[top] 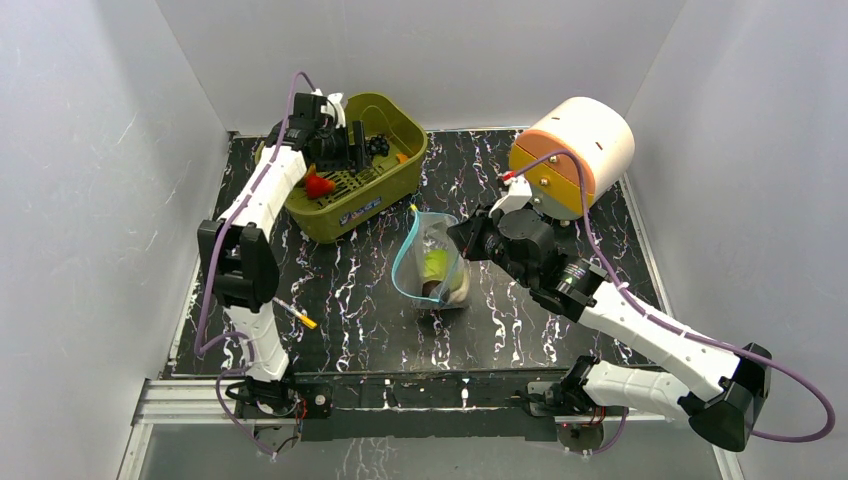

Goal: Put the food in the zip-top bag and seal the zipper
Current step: Pick up the fake fruit from the bin.

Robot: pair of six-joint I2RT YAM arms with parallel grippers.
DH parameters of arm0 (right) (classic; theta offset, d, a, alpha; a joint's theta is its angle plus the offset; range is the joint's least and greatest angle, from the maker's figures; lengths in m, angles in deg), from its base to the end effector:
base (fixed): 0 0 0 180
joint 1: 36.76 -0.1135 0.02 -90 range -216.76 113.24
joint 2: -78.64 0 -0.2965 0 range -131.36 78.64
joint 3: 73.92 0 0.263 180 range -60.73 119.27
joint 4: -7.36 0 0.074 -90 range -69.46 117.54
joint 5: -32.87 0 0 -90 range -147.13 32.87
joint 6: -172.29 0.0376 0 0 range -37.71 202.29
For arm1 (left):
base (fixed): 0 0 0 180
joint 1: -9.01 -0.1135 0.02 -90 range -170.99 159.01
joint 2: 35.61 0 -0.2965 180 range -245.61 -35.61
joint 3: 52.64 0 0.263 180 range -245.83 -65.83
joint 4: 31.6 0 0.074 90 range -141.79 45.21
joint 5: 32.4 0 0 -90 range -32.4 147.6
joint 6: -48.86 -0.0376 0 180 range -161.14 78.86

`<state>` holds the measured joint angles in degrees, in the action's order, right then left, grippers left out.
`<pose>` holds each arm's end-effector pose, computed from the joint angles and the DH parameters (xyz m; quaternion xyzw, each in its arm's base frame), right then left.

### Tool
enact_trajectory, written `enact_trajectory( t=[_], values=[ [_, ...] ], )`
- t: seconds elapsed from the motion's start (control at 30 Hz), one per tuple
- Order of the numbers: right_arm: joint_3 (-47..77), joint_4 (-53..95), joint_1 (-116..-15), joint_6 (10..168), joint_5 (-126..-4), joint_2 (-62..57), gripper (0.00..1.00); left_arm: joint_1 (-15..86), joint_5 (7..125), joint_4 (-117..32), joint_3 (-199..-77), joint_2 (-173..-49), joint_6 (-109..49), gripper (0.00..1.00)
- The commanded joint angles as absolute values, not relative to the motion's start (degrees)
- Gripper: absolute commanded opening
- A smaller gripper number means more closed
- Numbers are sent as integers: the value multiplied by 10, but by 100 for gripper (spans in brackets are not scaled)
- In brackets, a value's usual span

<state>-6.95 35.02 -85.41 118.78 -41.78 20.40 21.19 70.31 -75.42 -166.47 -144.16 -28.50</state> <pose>0.1582 0.1647 0.3698 -0.0082 0.8102 0.3096 0.4977 0.4506 -0.1057 0.3498 0.0445 0.8955 -0.1901 0.4000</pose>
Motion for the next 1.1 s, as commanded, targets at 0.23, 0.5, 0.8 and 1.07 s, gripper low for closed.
enact_trajectory(
  t=[0.23,0.5,0.8,1.07],
  values=[
    [-39,355,-853,1141,-316,211,0,192,741,-798,-1763,-1519,-332,75],
    [-77,317,-853,1083,-302,233,0,189,723,-744,-1714,-1534,-288,75],
    [-78,342,-853,1065,-365,270,0,190,613,-673,-1682,-1529,-254,74],
    [-39,424,-853,1080,-387,263,0,189,573,-597,-1705,-1540,-272,69]
  ],
)
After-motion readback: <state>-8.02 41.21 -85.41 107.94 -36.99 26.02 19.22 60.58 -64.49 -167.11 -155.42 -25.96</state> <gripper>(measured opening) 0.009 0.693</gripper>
